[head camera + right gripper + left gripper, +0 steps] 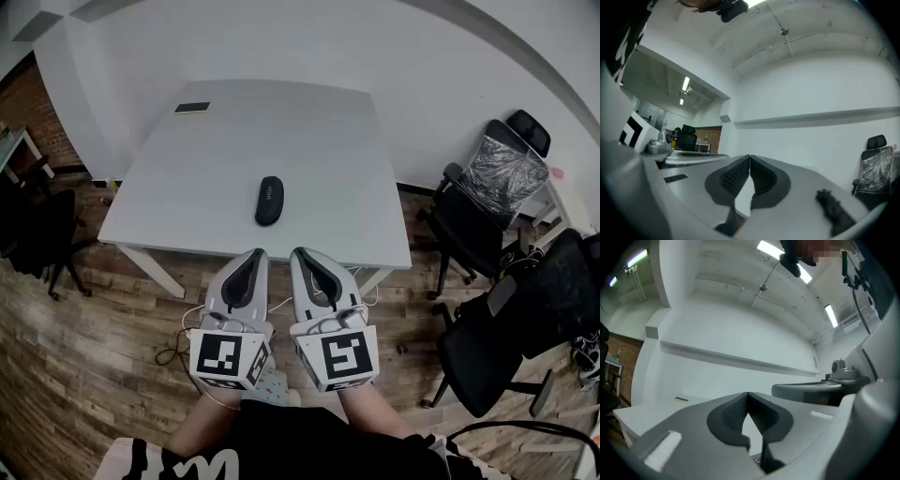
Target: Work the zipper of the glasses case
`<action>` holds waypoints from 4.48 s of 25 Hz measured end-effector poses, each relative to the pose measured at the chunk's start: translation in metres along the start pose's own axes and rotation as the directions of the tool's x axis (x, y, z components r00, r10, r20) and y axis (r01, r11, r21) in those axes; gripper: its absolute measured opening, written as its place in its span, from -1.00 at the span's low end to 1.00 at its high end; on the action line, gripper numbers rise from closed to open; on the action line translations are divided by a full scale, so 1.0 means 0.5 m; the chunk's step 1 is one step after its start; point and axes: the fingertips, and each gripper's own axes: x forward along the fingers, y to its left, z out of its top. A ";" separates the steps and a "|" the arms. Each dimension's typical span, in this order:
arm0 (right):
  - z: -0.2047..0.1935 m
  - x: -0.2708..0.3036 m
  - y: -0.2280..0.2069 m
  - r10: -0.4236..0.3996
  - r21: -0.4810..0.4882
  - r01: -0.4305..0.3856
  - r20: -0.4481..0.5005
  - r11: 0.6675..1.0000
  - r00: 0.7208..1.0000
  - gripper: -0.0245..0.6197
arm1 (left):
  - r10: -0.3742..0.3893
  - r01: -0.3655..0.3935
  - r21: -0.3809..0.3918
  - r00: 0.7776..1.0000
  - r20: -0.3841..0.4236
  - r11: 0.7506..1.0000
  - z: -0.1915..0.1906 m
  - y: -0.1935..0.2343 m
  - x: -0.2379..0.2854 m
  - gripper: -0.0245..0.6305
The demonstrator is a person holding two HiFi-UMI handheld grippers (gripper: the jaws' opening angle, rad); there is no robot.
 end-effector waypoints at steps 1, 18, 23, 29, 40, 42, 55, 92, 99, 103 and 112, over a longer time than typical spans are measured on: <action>-0.002 0.015 -0.004 0.001 0.000 -0.001 0.003 1.000 1.000 -0.90 | -0.001 0.001 -0.009 1.000 -0.001 1.000 -0.004 0.011 0.013 -0.92; -0.041 0.401 -0.174 -0.073 -0.014 0.073 -0.002 0.997 0.997 -0.90 | -0.074 0.074 -0.004 0.997 -0.008 0.997 -0.029 0.239 0.373 -0.92; -0.050 0.434 -0.209 -0.075 0.002 0.075 -0.005 0.997 0.997 -0.90 | -0.156 0.140 -0.087 0.965 -0.211 0.986 -0.115 0.250 0.433 -0.57; -0.062 0.453 -0.226 -0.052 0.000 0.052 -0.026 0.999 0.998 -0.90 | -0.201 0.108 -0.207 0.840 -0.503 0.972 -0.275 0.302 0.462 -0.17; -0.104 0.446 -0.292 -0.056 0.034 0.059 -0.073 0.998 0.996 -0.90 | -0.258 0.044 -0.297 0.628 -0.734 0.954 -0.491 0.325 0.486 -0.11; -0.112 0.446 -0.299 -0.056 0.036 0.059 -0.081 0.998 0.995 -0.90 | -0.280 0.047 -0.319 0.612 -0.739 0.947 -0.501 0.313 0.488 -0.09; -0.132 0.448 -0.333 -0.060 0.060 0.065 -0.090 0.996 0.994 -0.90 | -0.295 0.143 -0.259 0.521 -0.801 0.955 -0.548 0.199 0.545 0.17; -0.109 0.426 -0.376 -0.016 -0.434 -0.021 -0.082 0.901 0.997 -0.90 | -0.831 0.743 -0.375 0.477 -0.285 0.555 -0.066 0.134 0.501 -0.10; -0.082 0.434 -0.317 0.068 -0.577 -0.094 -0.066 0.811 0.995 -0.82 | -0.868 0.797 -0.358 0.390 -0.309 0.486 -0.041 0.107 0.462 -0.09; -0.074 0.433 -0.305 0.104 -0.655 -0.127 -0.074 0.745 0.992 -0.72 | -0.885 0.814 -0.380 0.321 -0.336 0.440 -0.038 0.106 0.444 -0.09; -0.047 0.433 -0.291 0.103 -0.700 -0.116 -0.060 0.705 0.993 -0.72 | -0.831 0.806 -0.352 0.281 -0.480 0.475 -0.046 0.132 0.418 -0.09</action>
